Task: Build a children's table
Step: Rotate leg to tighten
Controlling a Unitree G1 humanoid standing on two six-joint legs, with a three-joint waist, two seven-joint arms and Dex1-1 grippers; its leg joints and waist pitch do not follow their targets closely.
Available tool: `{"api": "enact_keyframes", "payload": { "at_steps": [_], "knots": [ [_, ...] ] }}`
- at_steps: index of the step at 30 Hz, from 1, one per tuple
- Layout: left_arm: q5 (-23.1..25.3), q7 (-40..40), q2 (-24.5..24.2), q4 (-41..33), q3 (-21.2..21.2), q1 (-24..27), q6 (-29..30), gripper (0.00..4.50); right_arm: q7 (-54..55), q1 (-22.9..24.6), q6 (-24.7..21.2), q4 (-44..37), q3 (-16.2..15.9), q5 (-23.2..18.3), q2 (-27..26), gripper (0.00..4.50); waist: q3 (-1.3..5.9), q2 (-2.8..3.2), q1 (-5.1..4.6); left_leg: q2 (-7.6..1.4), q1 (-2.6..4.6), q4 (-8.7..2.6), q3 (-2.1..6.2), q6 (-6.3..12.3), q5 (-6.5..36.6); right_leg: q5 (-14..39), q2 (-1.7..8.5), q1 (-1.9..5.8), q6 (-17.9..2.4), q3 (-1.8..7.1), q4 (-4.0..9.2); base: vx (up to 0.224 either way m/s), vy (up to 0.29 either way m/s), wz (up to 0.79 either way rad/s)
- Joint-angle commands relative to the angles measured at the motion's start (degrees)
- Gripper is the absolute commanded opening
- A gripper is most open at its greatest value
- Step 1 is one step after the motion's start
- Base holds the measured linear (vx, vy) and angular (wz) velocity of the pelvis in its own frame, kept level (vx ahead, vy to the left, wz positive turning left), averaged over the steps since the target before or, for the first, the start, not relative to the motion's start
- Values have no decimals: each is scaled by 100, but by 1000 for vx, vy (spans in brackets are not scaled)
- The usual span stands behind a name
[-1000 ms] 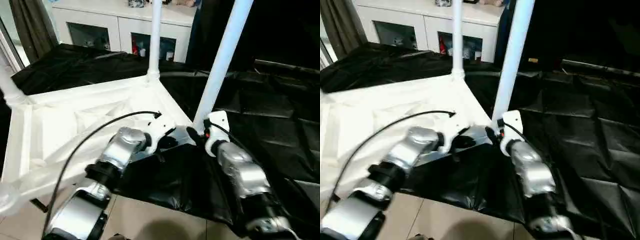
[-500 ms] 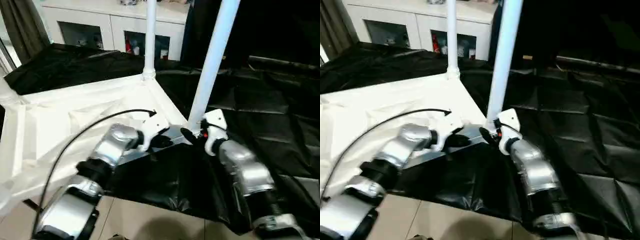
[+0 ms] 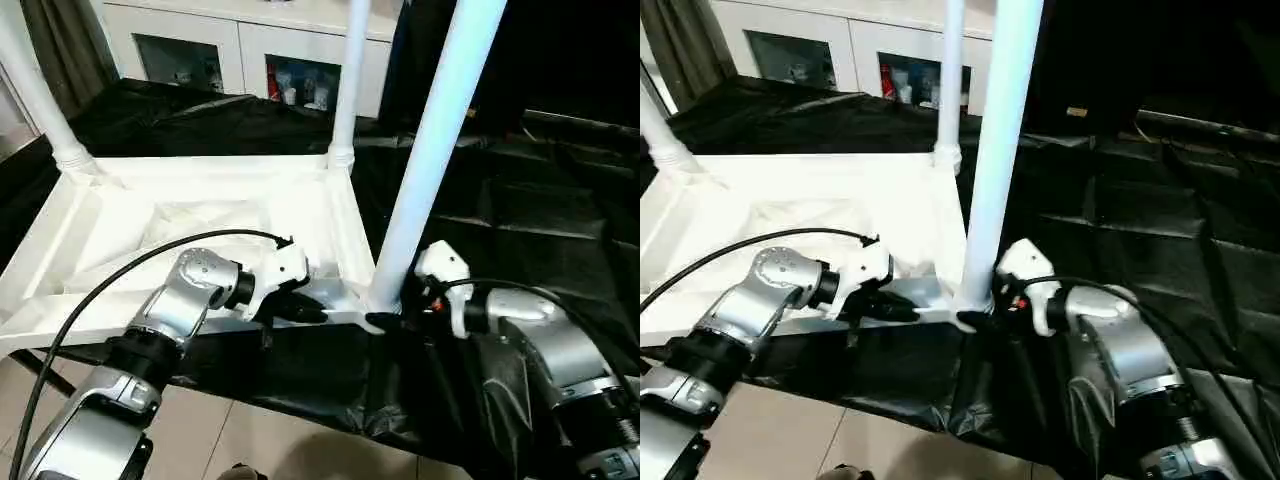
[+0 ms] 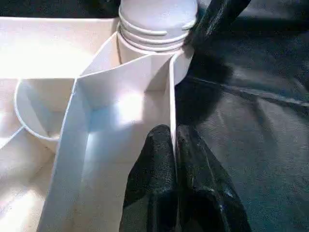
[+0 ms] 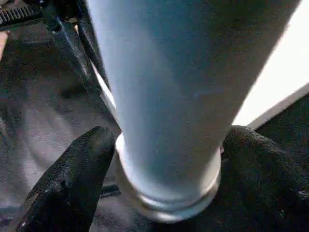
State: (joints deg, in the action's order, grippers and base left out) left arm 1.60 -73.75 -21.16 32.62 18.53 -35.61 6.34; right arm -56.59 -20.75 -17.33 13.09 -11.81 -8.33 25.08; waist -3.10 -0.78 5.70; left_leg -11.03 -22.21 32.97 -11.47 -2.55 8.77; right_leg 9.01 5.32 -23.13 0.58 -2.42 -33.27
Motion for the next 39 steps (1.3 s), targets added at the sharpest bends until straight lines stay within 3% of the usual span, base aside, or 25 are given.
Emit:
{"api": "enact_keyframes", "payload": {
  "at_steps": [1, 7, 8, 9, 13, 20, 21, 23, 25, 27, 29, 30, 32, 34, 38, 39],
  "knots": [
    [-130, -206, 6, -281, 78, -18, -5, 0, -20, -98, 51, -48, -39, 49, 2, 373, 391, 48, -6, -231, 212, -411, 97, -79, 1959, 1449, 273, 196, -1312, 161, 324, 0, 0, 0],
    [-131, -205, 14, -315, 69, 2, 37, 0, -57, -106, 1, -8, -56, -7, -63, 336, 401, 48, -11, -221, 197, -413, 105, -111, 1916, 1385, 266, 203, -1260, 161, 313, 0, 0, 0],
    [-131, -212, 9, -294, 65, 4, 24, 0, -54, -115, -12, -19, -64, -16, -70, 318, 400, 88, -16, -222, 201, -414, 108, -117, 1906, 1360, 261, 199, -1265, 163, 308, 0, 0, 0],
    [-128, -213, 7, -258, 67, 8, 1, 0, -56, -109, -33, -52, -70, -32, -61, 309, 409, 59, -24, -218, 198, -402, 100, -98, 1841, 1242, 253, 209, -1289, 162, 302, 0, 0, 0],
    [-116, -188, 29, -171, 76, 0, -38, 0, -74, -76, -45, -91, -60, -49, -28, 280, 410, 42, -24, -214, 184, -390, 93, -42, 1745, 1193, 257, 216, -1315, 163, 293, 0, 0, 0],
    [-132, -74, 108, -85, 35, -38, -4, 0, 22, -20, -47, -19, 1, -58, -106, 274, 410, 53, -21, -214, 189, -386, 95, -45, 1747, 1286, 262, 211, -1289, 166, 301, 0, 0, 0],
    [41, 531, 378, 272, -12, -225, 63, 0, 1060, -60, -200, 387, 308, 32, -619, 274, 402, 50, -48, -201, 173, -382, 82, -37, 1741, 1289, 253, 178, -1300, 174, 300, 0, 0, 0],
    [124, 818, 503, 431, -29, -311, 97, 0, 1513, -84, -263, 544, 430, 79, -837, 273, 395, 34, -69, -184, 176, -399, 116, -183, 1931, 1684, 275, 190, -1217, 161, 330, 0, 0, 0],
    [282, 1453, 838, 749, -38, -488, 221, 0, 2611, -188, -439, 825, 758, 125, -1381, 272, 379, 41, -106, -174, 227, -402, 131, -296, 2155, 2119, 270, 144, -1086, 152, 380, 0, 0, 0],
    [302, 1560, 898, 796, -41, -514, 254, 0, 2762, -207, -437, 861, 791, 141, -1453, 272, 380, 42, -133, -175, 209, -426, 155, -340, 2270, 2325, 274, 164, -970, 144, 407, 0, 0, 0],
    [392, 2131, 1239, 1044, -63, -650, 421, 0, 3513, -318, -389, 1058, 917, 254, -1815, 272, 381, 72, -149, -168, 231, -418, 154, -336, 2400, 2308, 273, 140, -933, 150, 434, 0, 0, 0],
    [395, 2155, 1258, 1056, -63, -657, 428, 0, 3546, -326, -381, 1069, 917, 263, -1833, 272, 376, 54, -183, -156, 210, -418, 148, -329, 2381, 2307, 263, 135, -920, 151, 439, 0, 0, 0],
    [469, 2521, 1591, 1251, -18, -773, 489, 0, 4069, -478, -210, 1261, 882, 413, -2141, 272, 375, 71, -195, -148, 233, -403, 146, -311, 2405, 2416, 264, 117, -898, 148, 467, 0, 0, 0],
    [496, 2570, 1677, 1317, 3, -810, 458, 0, 4167, -537, -133, 1316, 853, 458, -2243, 272, 378, 90, -193, -145, 223, -408, 152, -279, 2391, 2451, 266, 125, -851, 148, 481, 0, 0, 0],
    [530, 2549, 1690, 1457, -2, -874, 288, 0, 3998, -567, 19, 1276, 880, 380, -2375, 272, 380, 72, -201, -148, 205, -423, 158, -209, 2446, 2434, 254, 132, -800, 139, 489, 0, 0, 0],
    [545, 2544, 1667, 1501, -5, -892, 236, 0, 3902, -556, 61, 1231, 913, 299, -2403, 307, 384, 73, -200, -151, 206, -425, 157, -205, 2431, 2400, 250, 133, -806, 140, 483, 0, 0, 0]
  ]
}}
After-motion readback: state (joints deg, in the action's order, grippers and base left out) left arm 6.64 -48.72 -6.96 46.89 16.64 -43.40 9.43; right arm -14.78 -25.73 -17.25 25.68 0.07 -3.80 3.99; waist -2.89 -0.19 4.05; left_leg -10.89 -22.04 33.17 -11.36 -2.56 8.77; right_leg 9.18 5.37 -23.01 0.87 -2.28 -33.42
